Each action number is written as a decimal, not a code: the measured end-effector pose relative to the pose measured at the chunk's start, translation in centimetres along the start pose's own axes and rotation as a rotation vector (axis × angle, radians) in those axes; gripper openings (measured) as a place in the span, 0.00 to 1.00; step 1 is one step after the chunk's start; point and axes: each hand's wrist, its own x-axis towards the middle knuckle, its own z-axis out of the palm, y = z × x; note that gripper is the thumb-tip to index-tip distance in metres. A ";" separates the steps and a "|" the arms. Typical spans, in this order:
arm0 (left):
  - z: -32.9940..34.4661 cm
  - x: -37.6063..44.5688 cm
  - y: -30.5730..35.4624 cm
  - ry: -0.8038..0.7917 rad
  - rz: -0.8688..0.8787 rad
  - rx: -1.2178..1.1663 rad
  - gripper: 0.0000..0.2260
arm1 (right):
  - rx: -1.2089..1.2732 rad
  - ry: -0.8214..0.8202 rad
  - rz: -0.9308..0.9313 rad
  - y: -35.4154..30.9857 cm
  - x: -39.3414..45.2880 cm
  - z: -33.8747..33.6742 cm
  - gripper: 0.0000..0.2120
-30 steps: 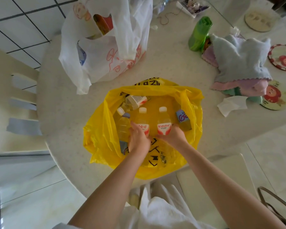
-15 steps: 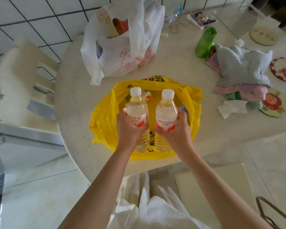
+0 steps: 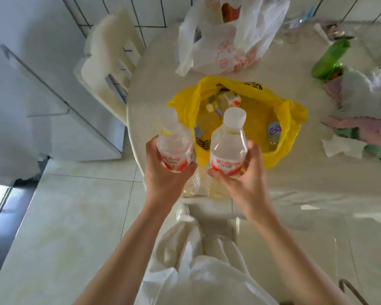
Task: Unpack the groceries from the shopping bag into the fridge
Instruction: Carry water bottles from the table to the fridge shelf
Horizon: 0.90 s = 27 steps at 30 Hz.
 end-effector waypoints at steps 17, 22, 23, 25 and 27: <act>-16.8 -14.0 -9.9 0.482 -0.330 0.068 0.35 | -0.146 -0.680 -0.063 -3.5 -11.7 14.7 0.38; -24.2 -17.4 -12.7 0.638 -0.350 -0.012 0.36 | -0.159 -0.850 -0.099 -5.9 -16.6 21.6 0.36; -25.8 -18.1 -13.3 0.666 -0.359 -0.014 0.36 | -0.168 -0.878 -0.112 -6.2 -17.8 23.1 0.36; -29.1 -19.5 -14.6 0.715 -0.372 -0.011 0.37 | -0.184 -0.934 -0.130 -6.8 -20.4 26.0 0.37; -32.5 -20.8 -15.7 0.756 -0.379 -0.011 0.37 | -0.176 -0.981 -0.131 -7.2 -23.0 28.9 0.39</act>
